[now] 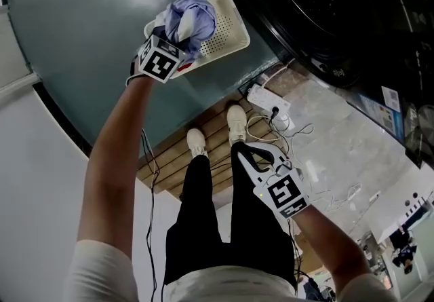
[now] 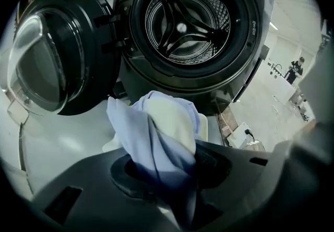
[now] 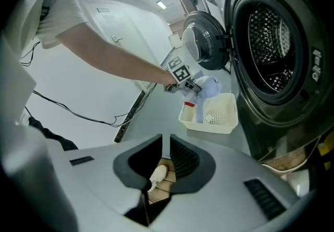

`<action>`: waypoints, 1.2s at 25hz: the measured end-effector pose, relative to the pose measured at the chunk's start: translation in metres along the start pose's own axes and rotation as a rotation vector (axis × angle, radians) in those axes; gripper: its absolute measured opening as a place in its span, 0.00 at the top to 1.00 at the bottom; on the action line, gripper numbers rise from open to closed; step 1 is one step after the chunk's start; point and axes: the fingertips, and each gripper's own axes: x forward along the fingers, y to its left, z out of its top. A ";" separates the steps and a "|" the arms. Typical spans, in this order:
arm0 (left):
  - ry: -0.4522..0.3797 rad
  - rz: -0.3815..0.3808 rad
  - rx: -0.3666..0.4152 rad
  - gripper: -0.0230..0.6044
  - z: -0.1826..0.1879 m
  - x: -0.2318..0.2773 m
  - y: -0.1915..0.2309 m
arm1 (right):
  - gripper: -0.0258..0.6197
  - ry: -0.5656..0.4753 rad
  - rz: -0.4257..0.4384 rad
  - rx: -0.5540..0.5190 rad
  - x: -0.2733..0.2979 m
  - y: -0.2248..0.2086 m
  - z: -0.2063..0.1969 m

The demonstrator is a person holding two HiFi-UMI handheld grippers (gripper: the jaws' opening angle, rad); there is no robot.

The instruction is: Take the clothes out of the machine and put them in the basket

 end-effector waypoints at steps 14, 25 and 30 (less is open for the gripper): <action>0.182 0.039 -0.102 0.52 -0.037 0.051 0.001 | 0.88 0.000 -0.025 -0.001 -0.010 -0.025 0.003; 0.107 0.047 -0.152 0.54 -0.023 0.005 0.002 | 0.88 -0.034 -0.018 -0.029 -0.011 -0.003 0.025; 0.086 0.020 -0.204 0.55 -0.019 -0.031 -0.010 | 0.89 -0.057 -0.029 -0.044 -0.016 0.011 0.041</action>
